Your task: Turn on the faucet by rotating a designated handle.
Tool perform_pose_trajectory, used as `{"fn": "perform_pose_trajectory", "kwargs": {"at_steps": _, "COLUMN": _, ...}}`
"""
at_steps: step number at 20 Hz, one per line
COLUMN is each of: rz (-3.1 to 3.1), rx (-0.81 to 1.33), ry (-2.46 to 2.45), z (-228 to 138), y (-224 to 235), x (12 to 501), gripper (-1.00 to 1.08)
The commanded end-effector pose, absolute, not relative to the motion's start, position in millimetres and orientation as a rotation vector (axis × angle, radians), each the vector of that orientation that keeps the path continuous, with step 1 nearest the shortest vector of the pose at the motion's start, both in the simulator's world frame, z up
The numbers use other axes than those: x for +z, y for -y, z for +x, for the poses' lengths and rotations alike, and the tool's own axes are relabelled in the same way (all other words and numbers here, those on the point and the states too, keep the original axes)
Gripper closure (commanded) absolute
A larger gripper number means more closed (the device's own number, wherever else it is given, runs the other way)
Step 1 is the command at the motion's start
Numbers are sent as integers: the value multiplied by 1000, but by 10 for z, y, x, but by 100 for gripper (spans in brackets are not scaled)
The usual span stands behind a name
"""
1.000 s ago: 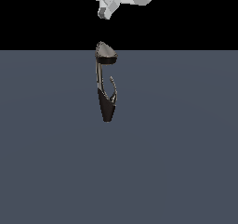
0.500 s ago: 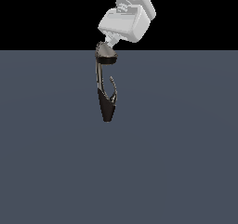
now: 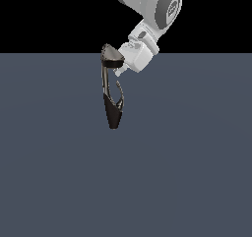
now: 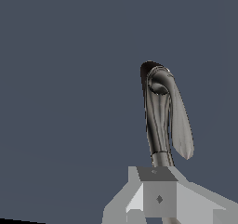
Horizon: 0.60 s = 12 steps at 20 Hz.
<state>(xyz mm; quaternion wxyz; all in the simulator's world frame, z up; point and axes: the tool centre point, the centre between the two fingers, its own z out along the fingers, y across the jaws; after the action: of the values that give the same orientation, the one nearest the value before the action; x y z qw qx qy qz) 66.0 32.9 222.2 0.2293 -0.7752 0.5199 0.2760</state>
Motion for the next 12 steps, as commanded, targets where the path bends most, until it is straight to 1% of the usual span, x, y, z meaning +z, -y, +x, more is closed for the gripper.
{"fn": "perform_pose_trajectory", "kwargs": {"at_steps": 1, "rz": -2088, "rx": 783, "ry": -1475, "z": 728, "y": -321, "x": 2074, "gripper": 108}}
{"fn": "perform_pose_trajectory", "kwargs": {"at_steps": 7, "rz": -2020, "rx": 818, "ry": -1538, "z": 814, "y": -307, "x": 1842, "gripper": 108}}
{"fn": "perform_pose_trajectory", "kwargs": {"at_steps": 12, "rz": -2002, "rx": 828, "ry": -1554, "z": 834, "y": -303, "x": 1781, "gripper": 108}}
